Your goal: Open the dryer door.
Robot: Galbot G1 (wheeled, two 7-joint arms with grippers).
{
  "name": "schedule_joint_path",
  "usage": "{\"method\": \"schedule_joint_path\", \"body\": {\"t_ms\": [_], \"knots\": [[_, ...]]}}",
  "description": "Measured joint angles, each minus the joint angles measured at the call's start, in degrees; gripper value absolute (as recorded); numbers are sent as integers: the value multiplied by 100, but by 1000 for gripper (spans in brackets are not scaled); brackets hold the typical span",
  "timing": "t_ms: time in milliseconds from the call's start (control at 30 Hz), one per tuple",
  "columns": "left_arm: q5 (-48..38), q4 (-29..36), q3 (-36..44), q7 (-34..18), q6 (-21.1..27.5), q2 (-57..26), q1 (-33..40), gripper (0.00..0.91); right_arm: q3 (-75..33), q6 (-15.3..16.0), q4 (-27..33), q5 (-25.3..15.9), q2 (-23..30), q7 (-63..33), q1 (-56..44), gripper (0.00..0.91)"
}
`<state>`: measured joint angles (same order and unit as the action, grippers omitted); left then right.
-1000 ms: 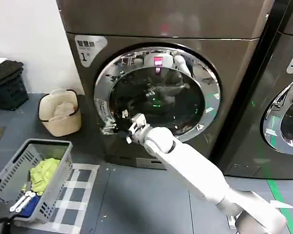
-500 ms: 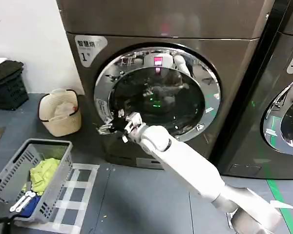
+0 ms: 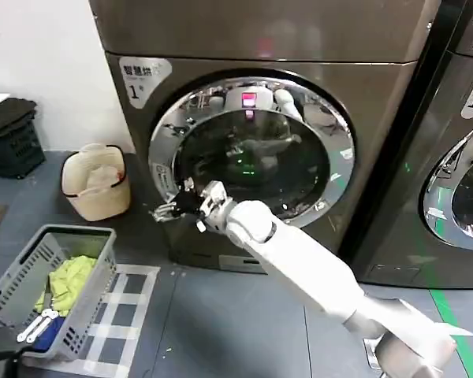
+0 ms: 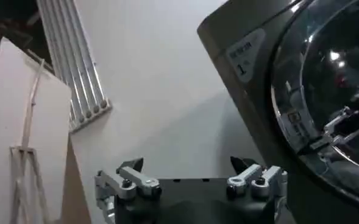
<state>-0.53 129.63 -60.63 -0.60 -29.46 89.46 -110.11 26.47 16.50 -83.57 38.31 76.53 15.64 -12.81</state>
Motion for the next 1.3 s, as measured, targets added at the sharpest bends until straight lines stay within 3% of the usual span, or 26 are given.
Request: {"method": "schedule_joint_path", "body": {"t_ms": [500,767,1300], "knots": [[-96,-23,-14,121,164,-84,98,907,197,-43,-937,387,-646,280,-178,907],[-597,-80,-174,309,673,-269,418,907,247,-55,-1509,551,-1070,365,-310,907],[-675,-404,-61,657,1476,-850,1642,907,201,-183,-2820,776,-2044,817,-642,907]]}}
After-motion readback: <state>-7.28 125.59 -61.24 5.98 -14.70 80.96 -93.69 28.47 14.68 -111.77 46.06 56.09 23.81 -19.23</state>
